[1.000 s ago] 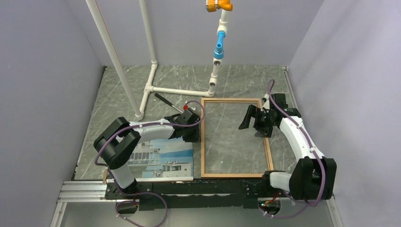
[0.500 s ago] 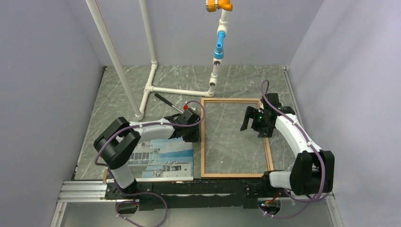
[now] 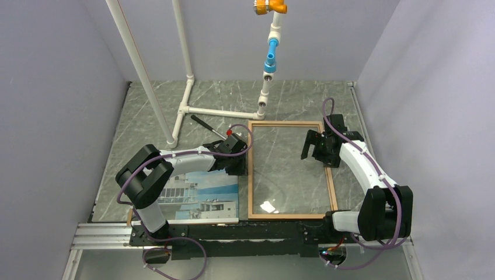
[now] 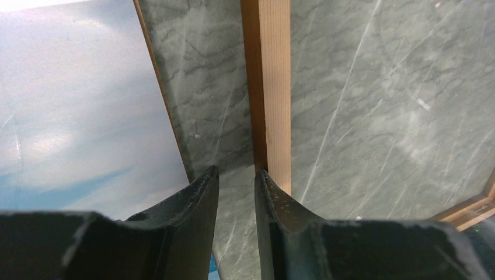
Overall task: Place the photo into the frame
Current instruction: Place the photo frame item in the photo frame.
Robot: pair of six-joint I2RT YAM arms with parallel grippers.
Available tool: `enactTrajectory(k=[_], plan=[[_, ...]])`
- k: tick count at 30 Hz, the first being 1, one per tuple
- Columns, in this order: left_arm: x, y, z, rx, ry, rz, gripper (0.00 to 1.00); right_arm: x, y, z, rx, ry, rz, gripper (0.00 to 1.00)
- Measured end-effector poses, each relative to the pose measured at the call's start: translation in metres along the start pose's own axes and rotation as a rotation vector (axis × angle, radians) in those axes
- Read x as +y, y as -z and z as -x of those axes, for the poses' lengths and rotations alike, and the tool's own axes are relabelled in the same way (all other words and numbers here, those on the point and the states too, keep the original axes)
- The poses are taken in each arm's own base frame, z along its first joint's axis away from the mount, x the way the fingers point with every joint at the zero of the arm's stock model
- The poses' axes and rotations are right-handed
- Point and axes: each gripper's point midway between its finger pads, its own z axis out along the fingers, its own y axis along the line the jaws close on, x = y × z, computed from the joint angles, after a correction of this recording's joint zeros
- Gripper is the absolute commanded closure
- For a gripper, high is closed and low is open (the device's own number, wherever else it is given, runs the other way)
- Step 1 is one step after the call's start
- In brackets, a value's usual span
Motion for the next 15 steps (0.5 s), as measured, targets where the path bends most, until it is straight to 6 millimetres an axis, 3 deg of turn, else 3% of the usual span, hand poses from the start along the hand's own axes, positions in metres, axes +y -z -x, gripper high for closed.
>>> enactTrajectory(k=[15], plan=[[0.0000, 0.0000, 0.0000, 0.000, 0.000, 0.000, 0.65, -0.0056, -0.0064, 0.0008, -0.016, -0.008, -0.027, 0.00]])
